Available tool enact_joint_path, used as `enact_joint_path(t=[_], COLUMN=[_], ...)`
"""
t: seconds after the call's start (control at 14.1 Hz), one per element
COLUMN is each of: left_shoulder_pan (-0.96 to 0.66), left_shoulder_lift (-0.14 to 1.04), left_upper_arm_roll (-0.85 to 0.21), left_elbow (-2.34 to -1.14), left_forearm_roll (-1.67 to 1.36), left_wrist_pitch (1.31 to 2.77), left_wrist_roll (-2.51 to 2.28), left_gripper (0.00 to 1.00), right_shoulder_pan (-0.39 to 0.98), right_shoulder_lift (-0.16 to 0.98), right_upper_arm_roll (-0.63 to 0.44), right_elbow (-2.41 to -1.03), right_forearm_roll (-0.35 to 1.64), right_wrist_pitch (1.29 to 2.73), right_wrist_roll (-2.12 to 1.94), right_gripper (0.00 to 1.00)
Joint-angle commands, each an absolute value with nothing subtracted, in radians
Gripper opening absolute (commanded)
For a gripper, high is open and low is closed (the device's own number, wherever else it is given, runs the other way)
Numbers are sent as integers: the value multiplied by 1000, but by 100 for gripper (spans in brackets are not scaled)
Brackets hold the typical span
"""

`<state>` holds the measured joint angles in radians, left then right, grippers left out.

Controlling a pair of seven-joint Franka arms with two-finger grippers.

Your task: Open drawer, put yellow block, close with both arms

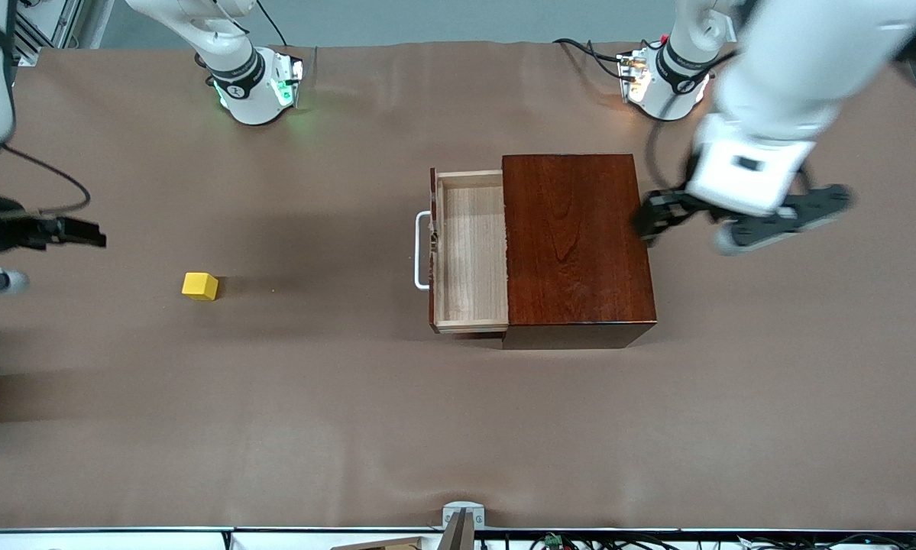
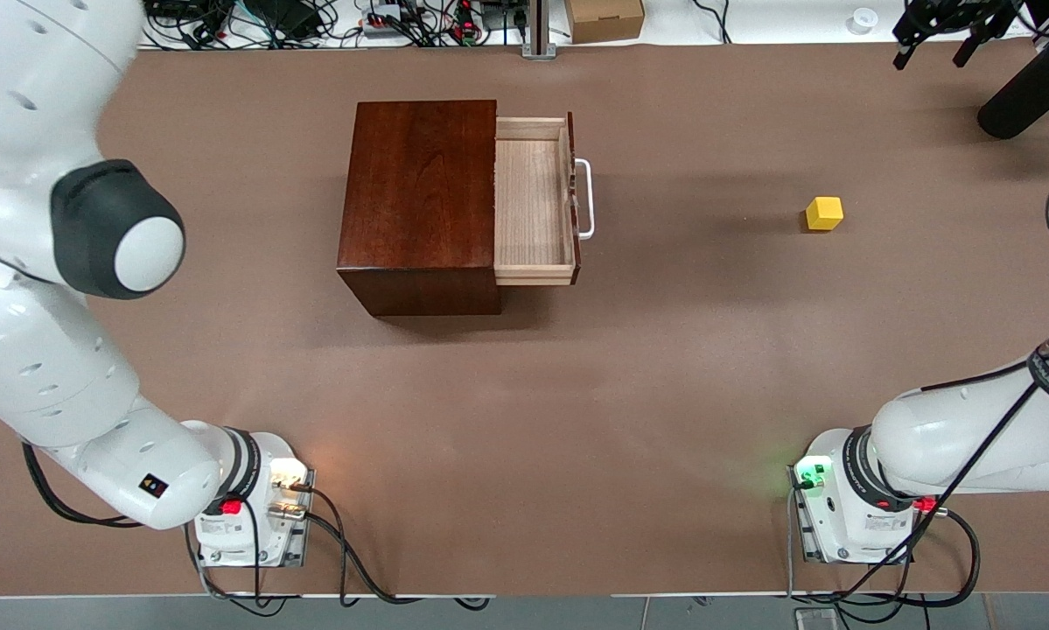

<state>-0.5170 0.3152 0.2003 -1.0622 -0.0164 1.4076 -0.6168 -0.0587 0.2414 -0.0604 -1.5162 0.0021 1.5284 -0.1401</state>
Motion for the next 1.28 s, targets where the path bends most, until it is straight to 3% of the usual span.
enact_joint_path(t=[0.0,0.14,0.43,0.64,1.2], left_shoulder_pan=[-338,-180,-98,-42,-28], left_shoulder_lift=[223,151,28,-83,-19], left_upper_arm_roll=[122,-6,-35,-80,-84], left_elbow=[-1158,-1242,-1444,-1618,-1586], left_forearm_roll=[-57,-52,-16,-9,-12], left_wrist_pitch=[1368,1371,1449,1531,1542], left_wrist_roll=[-422,-347,-203,-115,-163], left_gripper=[100,100,100,100,100], right_shoulder_pan=[-98,-97,-109,-100,-84], right_shoulder_lift=[297,310,409,410,410], right_upper_arm_roll=[-46,-46,-46,-48,-48], right_elbow=[-1532,-1606,-1646,-1753,-2012], right_forearm_roll=[35,44,110,114,77], right_wrist_pitch=[1596,1682,1722,1834,2187], right_wrist_roll=[-127,-127,-129,-129,-144], right_gripper=[100,100,100,100,100])
